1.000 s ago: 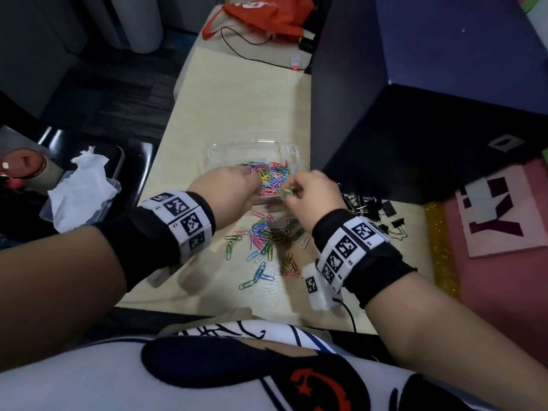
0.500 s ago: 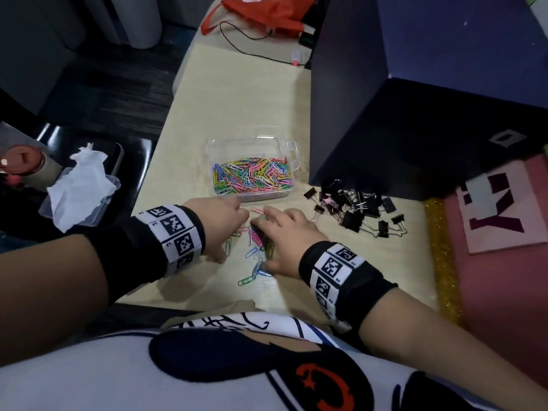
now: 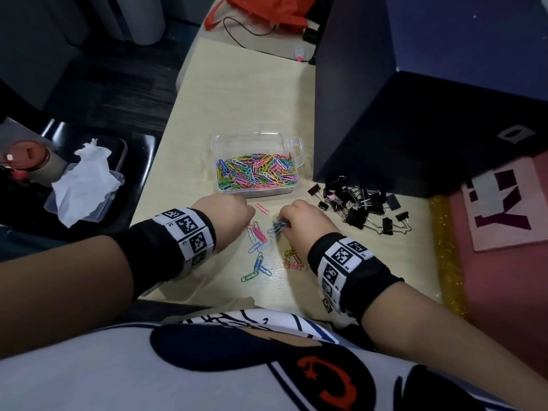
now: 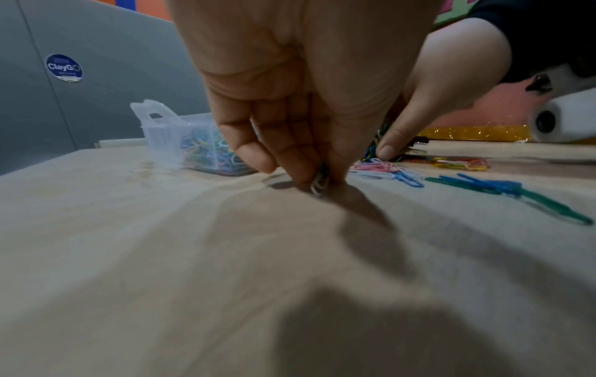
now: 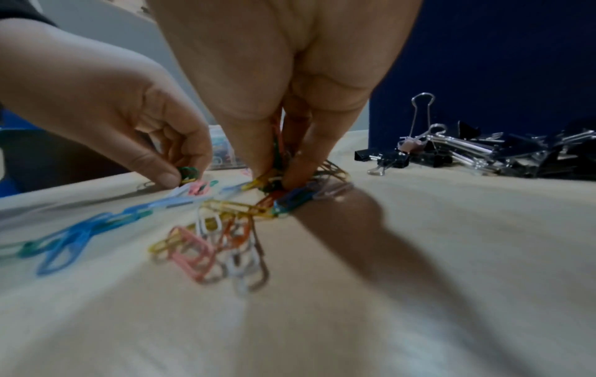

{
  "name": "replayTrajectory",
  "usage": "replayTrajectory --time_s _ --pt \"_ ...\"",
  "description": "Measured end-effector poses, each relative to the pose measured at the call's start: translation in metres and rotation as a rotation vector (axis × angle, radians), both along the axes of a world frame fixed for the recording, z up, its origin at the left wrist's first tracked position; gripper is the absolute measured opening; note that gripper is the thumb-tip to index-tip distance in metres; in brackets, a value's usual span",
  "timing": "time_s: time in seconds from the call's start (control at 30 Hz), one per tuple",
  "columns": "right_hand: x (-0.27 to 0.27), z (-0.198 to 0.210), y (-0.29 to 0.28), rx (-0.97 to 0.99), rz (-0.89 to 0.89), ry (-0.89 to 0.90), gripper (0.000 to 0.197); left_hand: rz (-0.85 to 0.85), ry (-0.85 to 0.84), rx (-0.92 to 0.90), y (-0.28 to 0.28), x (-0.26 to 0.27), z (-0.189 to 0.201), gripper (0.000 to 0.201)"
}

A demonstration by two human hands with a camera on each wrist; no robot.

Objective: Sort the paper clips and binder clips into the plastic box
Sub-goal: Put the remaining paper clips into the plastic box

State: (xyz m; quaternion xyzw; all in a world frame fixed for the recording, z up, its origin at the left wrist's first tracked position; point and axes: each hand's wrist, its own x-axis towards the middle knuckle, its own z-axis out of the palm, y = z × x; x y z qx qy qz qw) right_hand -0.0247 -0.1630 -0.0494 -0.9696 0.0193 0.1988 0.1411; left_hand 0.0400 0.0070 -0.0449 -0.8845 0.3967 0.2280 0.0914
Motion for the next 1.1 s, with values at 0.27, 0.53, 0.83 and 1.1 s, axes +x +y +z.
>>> replayTrajectory --time_s 0.27,0.53,0.83,1.1 --pt "0.028 0.039 0.002 0.082 -0.155 -0.089 0.018 0.080 0.014 -0.159 -0.003 0.011 0.024 0.019" --pt "0.050 0.062 0.008 0.210 -0.243 -0.268 0.043 0.273 -0.111 -0.378 0.002 0.044 0.054 0.034" --pt "-0.003 0.038 -0.014 -0.198 -0.242 0.403 0.078 0.030 0.022 -0.050 -0.005 0.005 0.028 0.041" --pt "-0.020 0.020 -0.002 -0.112 -0.146 0.286 0.095 -0.044 0.062 0.019 -0.011 -0.021 0.003 0.109"
